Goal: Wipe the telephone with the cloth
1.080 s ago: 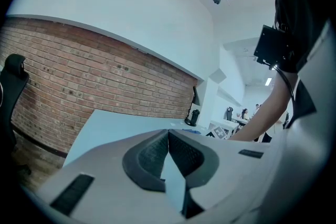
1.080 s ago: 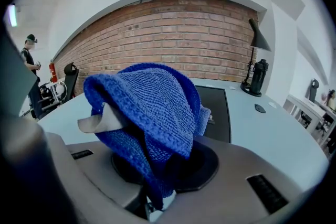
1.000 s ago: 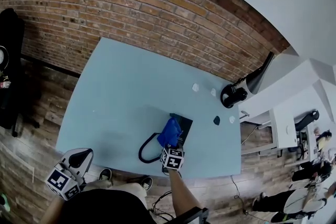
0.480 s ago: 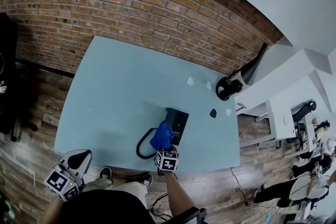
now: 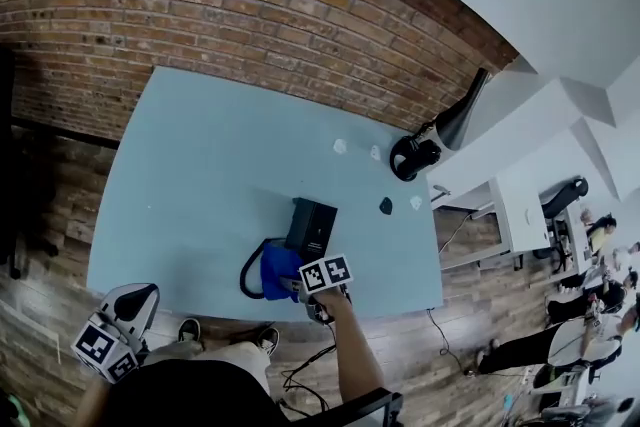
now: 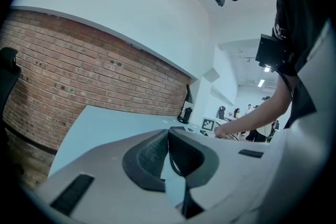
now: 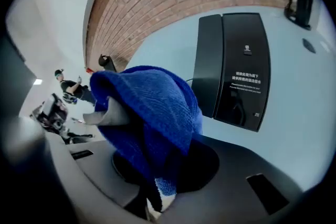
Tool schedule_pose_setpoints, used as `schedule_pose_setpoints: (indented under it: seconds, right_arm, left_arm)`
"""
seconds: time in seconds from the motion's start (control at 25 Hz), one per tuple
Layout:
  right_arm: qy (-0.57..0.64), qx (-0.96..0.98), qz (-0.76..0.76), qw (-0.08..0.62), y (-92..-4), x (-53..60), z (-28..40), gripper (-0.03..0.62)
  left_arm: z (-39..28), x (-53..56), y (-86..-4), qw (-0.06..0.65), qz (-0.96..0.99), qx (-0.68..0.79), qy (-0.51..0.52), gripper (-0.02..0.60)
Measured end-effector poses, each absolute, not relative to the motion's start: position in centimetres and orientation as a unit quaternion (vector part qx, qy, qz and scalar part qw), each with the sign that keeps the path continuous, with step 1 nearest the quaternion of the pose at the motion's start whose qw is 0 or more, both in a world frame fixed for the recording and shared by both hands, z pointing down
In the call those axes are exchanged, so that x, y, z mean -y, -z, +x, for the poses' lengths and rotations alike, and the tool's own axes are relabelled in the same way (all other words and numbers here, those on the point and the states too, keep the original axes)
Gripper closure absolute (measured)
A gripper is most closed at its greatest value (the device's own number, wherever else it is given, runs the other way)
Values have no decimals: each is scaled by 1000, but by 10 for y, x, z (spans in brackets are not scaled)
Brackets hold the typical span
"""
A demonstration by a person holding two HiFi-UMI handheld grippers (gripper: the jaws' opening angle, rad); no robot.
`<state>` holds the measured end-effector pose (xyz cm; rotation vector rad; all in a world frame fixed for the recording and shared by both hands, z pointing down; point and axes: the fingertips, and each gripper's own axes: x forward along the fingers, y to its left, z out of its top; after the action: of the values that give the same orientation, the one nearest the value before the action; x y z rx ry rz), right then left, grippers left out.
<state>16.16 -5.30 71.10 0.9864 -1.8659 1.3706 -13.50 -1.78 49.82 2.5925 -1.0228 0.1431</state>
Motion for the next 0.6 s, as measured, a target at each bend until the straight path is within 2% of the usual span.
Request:
schedule_pose_setpoints:
  seconds: [0.12, 0.2, 0.28, 0.48, 0.52, 0.6]
  right_arm:
    - [-549, 699, 312, 336, -677, 67, 174, 500]
    - [-528, 711, 328, 330, -653, 100, 189, 500]
    - [-465, 739, 402, 276, -621, 155, 209, 500]
    - [-183, 743, 642, 38, -511, 254, 278, 500]
    - [-142, 732, 666, 20, -502, 256, 286, 500]
    - [-94, 713, 694, 28, -507, 254, 294, 500]
  left_arm:
    - [-126, 19, -500, 176, 914, 361, -53, 569]
    - [-121, 19, -500, 176, 914, 362, -55, 569]
    - [-118, 20, -501, 175, 913, 364, -60, 569]
    - [-115, 21, -499, 166, 910, 372, -77, 569]
    - [-115, 21, -500, 165, 910, 373, -81, 569]
    - [-116, 21, -500, 168, 909, 373, -83, 569]
